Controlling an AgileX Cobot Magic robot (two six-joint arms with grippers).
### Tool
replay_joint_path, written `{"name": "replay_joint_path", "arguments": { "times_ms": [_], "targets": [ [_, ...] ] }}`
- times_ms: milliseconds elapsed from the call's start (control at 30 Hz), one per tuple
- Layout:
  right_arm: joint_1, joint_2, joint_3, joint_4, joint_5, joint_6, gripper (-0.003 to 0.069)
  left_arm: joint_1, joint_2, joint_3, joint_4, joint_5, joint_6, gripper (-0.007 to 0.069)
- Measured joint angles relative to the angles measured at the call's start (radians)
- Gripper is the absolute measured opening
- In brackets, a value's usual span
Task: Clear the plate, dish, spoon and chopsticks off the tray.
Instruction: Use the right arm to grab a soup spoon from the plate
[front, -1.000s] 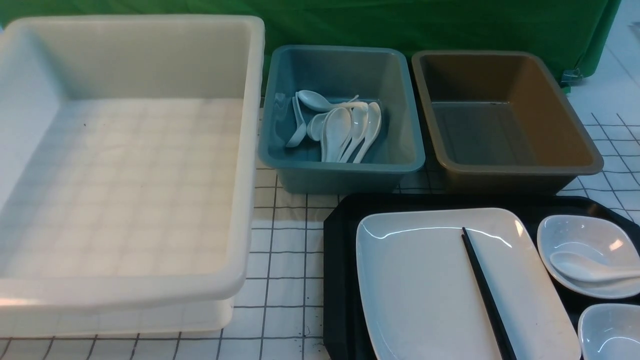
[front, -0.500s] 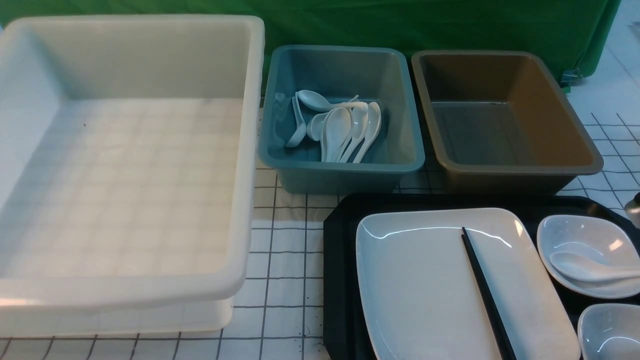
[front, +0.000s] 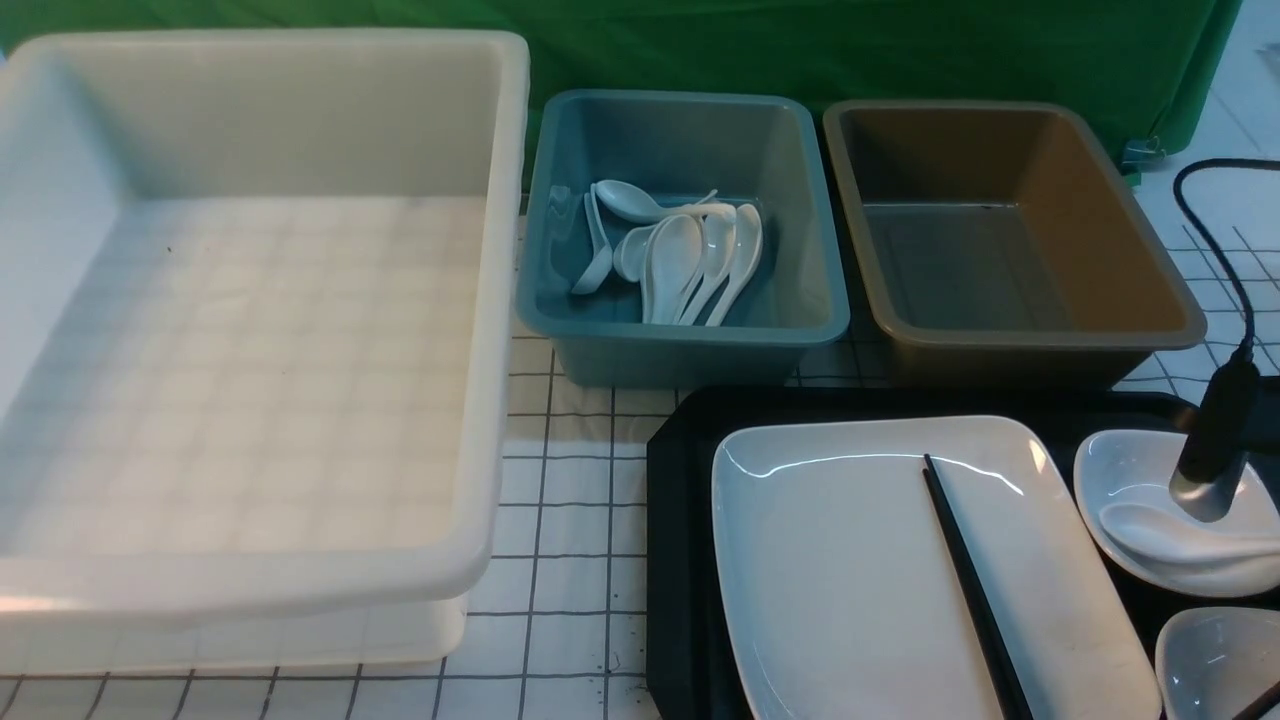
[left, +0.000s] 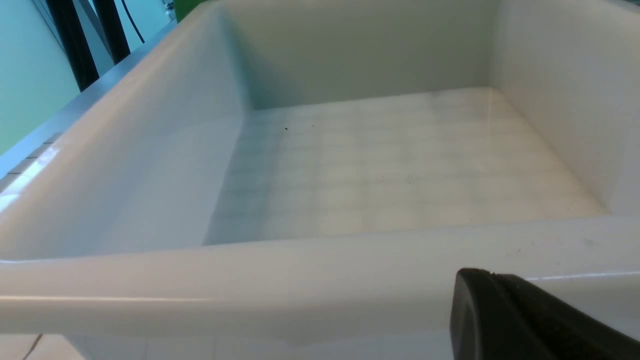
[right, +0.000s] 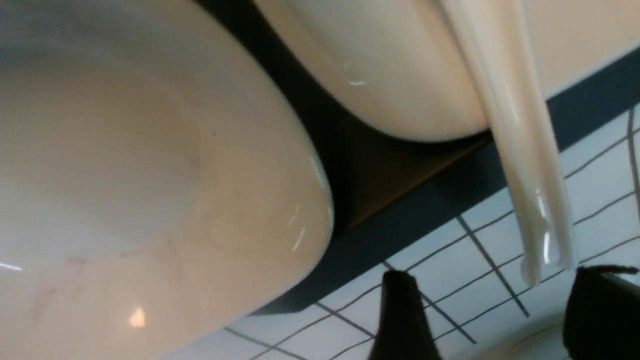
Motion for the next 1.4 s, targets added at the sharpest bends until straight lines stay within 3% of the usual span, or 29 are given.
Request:
{"name": "replay_joint_path", "arguments": {
  "times_ms": [267, 667, 1067, 1400],
  "targets": [
    [0.000, 0.059, 0.000, -0.075, -0.030, -0.010, 0.0477, 0.000, 0.000, 0.000, 0.000, 0.000, 0.000, 0.0021],
    [0.000, 0.067, 0.000, -0.141, -0.117, -0.019, 0.0409, 0.000, 0.000, 0.000, 0.000, 0.000, 0.000, 0.0021],
    [0.000, 0.067, 0.000, -0.216, -0.189, -0.019, 0.0503, 0.000, 0.000, 0.000, 0.000, 0.000, 0.000, 0.0021],
    [0.000, 0.114, -0.003, -0.238, -0.193, -0.019, 0.0503, 0.000, 0.000, 0.000, 0.000, 0.000, 0.000, 0.0021]
  ]
}}
